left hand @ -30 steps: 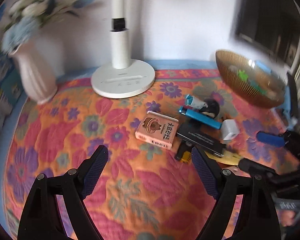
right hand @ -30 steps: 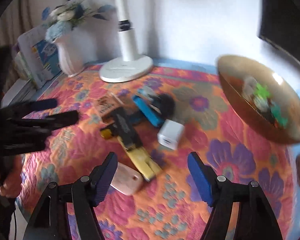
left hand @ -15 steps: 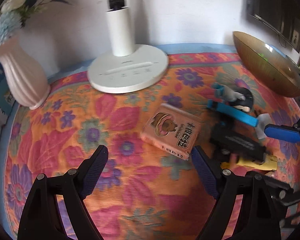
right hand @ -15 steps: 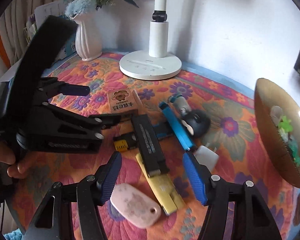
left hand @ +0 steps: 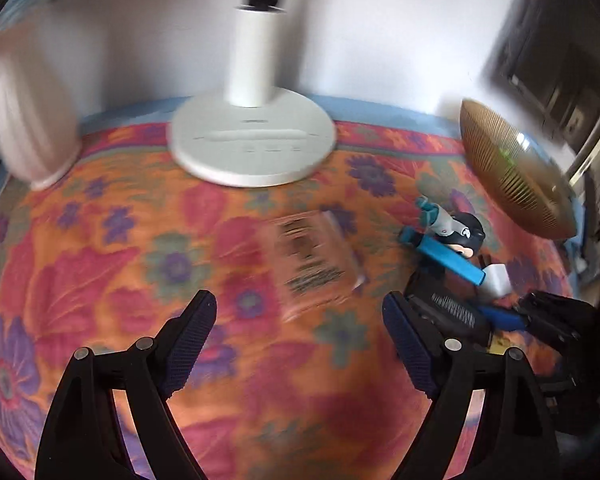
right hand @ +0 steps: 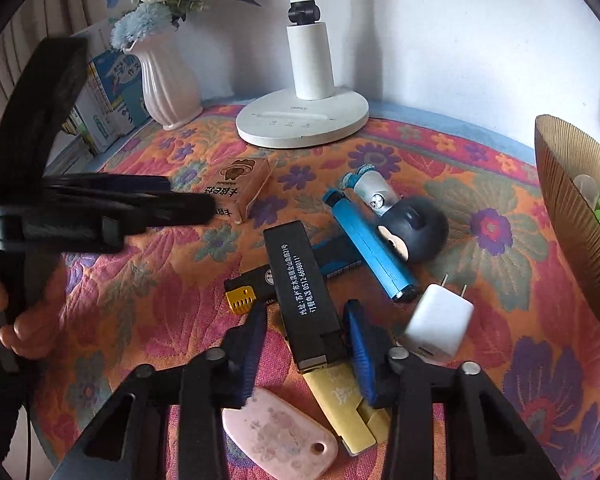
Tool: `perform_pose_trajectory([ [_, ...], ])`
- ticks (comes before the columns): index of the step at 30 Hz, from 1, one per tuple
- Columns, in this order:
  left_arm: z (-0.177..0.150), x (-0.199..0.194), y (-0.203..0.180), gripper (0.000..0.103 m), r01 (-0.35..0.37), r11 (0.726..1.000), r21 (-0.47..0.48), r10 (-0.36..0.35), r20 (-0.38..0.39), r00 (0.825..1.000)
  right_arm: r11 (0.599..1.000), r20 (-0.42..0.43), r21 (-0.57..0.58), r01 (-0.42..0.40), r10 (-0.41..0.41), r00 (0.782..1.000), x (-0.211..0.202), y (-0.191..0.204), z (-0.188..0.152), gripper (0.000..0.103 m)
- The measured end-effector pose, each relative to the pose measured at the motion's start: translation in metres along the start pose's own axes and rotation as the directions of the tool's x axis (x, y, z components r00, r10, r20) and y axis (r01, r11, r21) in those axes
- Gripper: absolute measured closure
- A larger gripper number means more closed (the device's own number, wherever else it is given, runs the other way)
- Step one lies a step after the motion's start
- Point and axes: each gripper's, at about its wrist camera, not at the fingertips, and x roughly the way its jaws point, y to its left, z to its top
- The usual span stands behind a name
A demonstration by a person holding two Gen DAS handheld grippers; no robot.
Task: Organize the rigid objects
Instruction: 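Grasp the brown printed card box with left tool while right tool grasps the black case, then carry the card box and black case into the amber bowl and release both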
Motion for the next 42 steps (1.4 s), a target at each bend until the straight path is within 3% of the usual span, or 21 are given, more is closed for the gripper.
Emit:
perform_pose_trajectory([
  [4, 0.011, 0.029, -0.02, 0.026, -0.123, 0.992, 0.032, 0.124, -0.011, 0.992, 1.0, 0.005, 0.015, -0.018, 0.018, 1.0, -0.003, -0.005, -0.002, 0.074],
  [5, 0.012, 0.03, -0.022, 0.034, -0.132, 0.991, 0.036, 0.132, 0.005, 0.991, 1.0, 0.004, 0.022, -0.02, 0.02, 1.0, -0.004, -0.007, -0.004, 0.074],
  [6, 0.014, 0.031, -0.022, 0.047, -0.129, 0.991, 0.039, 0.129, 0.015, 0.992, 0.999, 0.003, 0.029, -0.022, 0.022, 1.0, -0.006, -0.009, -0.006, 0.074],
  [9, 0.012, 0.027, -0.022, 0.064, -0.136, 0.99, 0.044, 0.134, 0.03, 0.99, 0.999, 0.009, 0.036, -0.026, 0.026, 1.0, -0.013, -0.009, -0.011, 0.076],
  [15, -0.028, -0.01, -0.012, 0.065, -0.091, 0.996, 0.009, 0.091, 0.046, 0.995, 0.998, 0.011, 0.046, 0.034, -0.034, 0.999, -0.039, -0.004, -0.044, 0.077],
  [18, -0.051, -0.026, -0.013, 0.065, -0.081, 0.997, 0.01, 0.081, 0.056, 0.995, 0.992, 0.01, 0.113, 0.055, -0.056, 0.998, -0.06, -0.011, -0.069, 0.078],
  [22, -0.077, -0.042, -0.017, 0.065, -0.108, 0.994, 0.027, 0.105, 0.086, 0.991, 0.979, 0.019, 0.177, 0.103, -0.108, 0.994, -0.088, -0.019, -0.097, 0.078],
  [26, -0.081, -0.049, -0.031, 0.065, -0.096, 0.994, 0.061, 0.086, 0.14, 0.986, 0.972, -0.011, 0.201, 0.123, -0.123, 0.992, -0.099, -0.018, -0.114, 0.077],
  [28, -0.084, -0.046, -0.034, 0.065, -0.115, 0.99, 0.078, 0.103, 0.144, 0.984, 0.969, -0.046, 0.221, 0.114, -0.106, 0.993, -0.095, -0.017, -0.119, 0.071],
  [30, -0.084, -0.044, -0.032, 0.065, -0.123, 0.989, 0.076, 0.112, 0.136, 0.984, 0.97, -0.027, 0.213, 0.119, -0.116, 0.993, -0.096, -0.013, -0.118, 0.064],
  [34, -0.088, -0.049, -0.028, 0.065, -0.117, 0.991, 0.064, 0.106, 0.153, 0.983, 0.965, -0.027, 0.218, 0.146, -0.143, 0.989, -0.092, -0.012, -0.113, 0.064],
  [39, -0.09, -0.05, -0.03, 0.065, -0.118, 0.991, 0.066, 0.106, 0.155, 0.982, 0.944, 0.013, 0.327, 0.045, -0.052, 0.999, -0.095, -0.032, -0.112, 0.064],
  [42, -0.09, -0.048, -0.029, 0.065, -0.108, 0.992, 0.059, 0.099, 0.14, 0.985, 0.925, 0.011, 0.371, 0.08, -0.09, 0.996, -0.097, -0.048, -0.115, 0.064],
])
